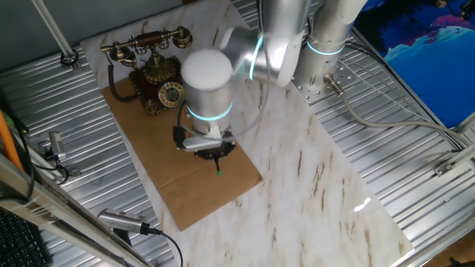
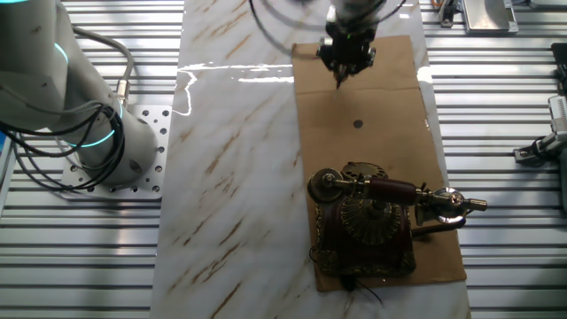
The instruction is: Dial a number on an old rotary phone
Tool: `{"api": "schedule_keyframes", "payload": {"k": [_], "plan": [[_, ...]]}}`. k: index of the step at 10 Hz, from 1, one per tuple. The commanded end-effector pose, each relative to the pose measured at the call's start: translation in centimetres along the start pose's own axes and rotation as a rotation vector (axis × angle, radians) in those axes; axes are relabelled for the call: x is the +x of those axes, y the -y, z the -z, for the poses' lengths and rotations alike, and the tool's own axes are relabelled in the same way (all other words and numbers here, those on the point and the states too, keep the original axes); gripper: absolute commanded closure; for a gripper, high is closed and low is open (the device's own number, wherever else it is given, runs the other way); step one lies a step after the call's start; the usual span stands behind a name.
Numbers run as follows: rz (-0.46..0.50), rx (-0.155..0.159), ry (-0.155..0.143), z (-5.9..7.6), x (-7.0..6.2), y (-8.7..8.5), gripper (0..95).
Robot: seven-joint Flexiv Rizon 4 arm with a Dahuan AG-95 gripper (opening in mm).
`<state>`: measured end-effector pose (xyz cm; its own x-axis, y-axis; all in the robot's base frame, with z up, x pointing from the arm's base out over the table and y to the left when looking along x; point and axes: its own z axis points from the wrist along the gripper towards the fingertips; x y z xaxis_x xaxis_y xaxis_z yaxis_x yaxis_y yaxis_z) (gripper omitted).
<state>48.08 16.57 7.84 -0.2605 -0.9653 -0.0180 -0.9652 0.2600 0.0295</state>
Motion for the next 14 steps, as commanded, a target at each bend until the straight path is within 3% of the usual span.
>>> {"api": "schedule_keyframes", "payload": {"k": [1,2,4,7,11,12,14], "plan": [[0.029,-0.054,0.004,2.2,0.5,1.1,95.0],[0.048,-0.078,0.002,3.9,1.6,1.7,95.0],[0.067,-0.093,0.005,5.6,3.4,2.3,95.0],[0.052,-0.13,0.001,5.6,3.4,2.3,95.0],[-0.021,-0.108,-0.052,5.6,3.4,2.3,95.0],[-0.032,-0.103,-0.055,5.6,3.4,2.3,95.0],[-0.033,-0.061,-0.039,5.6,3.4,2.3,95.0]]}}
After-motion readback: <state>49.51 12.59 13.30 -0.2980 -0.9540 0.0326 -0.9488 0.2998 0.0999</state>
